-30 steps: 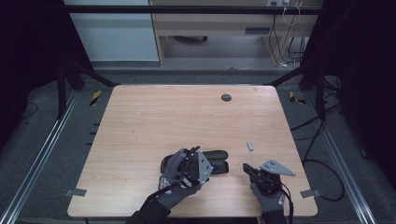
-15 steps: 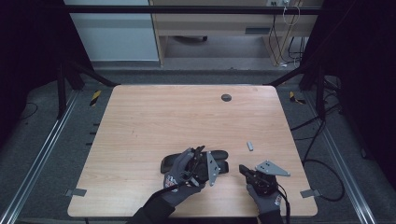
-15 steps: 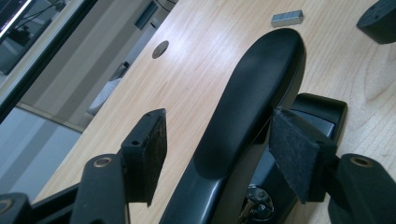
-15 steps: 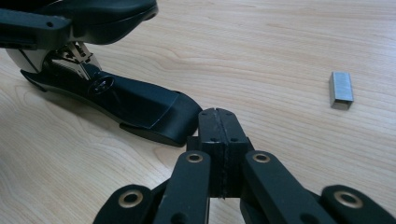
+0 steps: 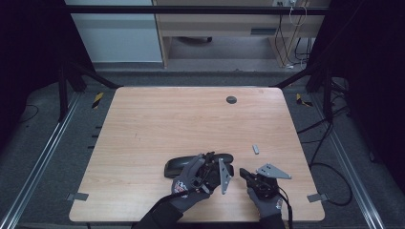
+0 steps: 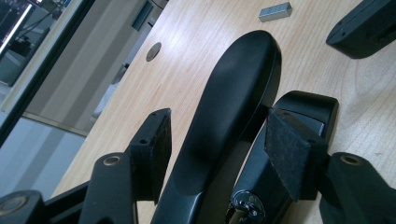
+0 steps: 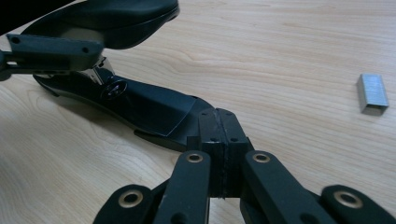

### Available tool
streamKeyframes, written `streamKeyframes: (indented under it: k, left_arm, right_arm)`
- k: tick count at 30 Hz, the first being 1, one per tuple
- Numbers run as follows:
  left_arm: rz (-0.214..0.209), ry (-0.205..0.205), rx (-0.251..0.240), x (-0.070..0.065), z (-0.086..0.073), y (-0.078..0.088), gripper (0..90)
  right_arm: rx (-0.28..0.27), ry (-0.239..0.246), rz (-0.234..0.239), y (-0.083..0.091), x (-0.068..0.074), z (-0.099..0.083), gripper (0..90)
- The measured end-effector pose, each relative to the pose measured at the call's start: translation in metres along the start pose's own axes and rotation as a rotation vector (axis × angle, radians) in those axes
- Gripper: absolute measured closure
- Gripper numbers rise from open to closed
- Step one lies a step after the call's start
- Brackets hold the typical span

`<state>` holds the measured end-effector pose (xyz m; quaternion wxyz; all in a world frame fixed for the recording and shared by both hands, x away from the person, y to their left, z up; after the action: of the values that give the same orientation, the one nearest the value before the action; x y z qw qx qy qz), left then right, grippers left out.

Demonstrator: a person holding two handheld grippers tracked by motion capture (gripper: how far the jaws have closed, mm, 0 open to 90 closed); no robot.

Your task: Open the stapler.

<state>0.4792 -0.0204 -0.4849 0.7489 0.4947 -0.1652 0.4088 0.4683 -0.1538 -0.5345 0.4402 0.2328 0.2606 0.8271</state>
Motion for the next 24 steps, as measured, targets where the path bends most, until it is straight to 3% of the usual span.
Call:
streamKeyframes:
  k: [3, 5, 6, 8, 15, 24]
  left_arm:
    - [0.025, -0.054, 0.021, -0.003, 0.002, -0.003, 43.7]
    - [0.041, -0.061, 0.037, -0.005, 0.001, -0.006, 45.9]
    - [0.016, -0.06, 0.04, -0.008, 0.001, -0.008, 45.9]
    - [0.052, -0.078, 0.057, -0.004, 0.0, -0.007, 47.7]
    - [0.113, -0.12, 0.106, -0.002, -0.003, -0.014, 49.6]
    - [0.127, -0.139, 0.113, -0.002, -0.003, -0.015, 52.3]
  right_arm:
    - [0.008, -0.002, -0.001, -0.003, 0.003, -0.001, 90.0]
    - [0.01, -0.002, -0.004, -0.004, 0.003, -0.001, 90.0]
    - [0.01, -0.004, -0.001, -0.005, 0.004, -0.001, 90.0]
    - [0.013, -0.006, -0.004, -0.007, 0.004, -0.001, 90.0]
    - [0.02, -0.021, 0.006, -0.016, 0.005, 0.002, 90.0]
    - [0.044, -0.008, 0.003, -0.033, 0.015, 0.007, 90.0]
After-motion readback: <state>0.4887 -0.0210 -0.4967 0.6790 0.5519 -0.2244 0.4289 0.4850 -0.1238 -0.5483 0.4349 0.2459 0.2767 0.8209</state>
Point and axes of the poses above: each handheld gripper's, and its own axes: y roughly backward along the jaws, z roughly out of its top, x roughly to its left, the point moved 8 cm from there along -y, roughly forward along the jaws, and after that the axes turned 12 degrees about x, right-handed, at the moved point
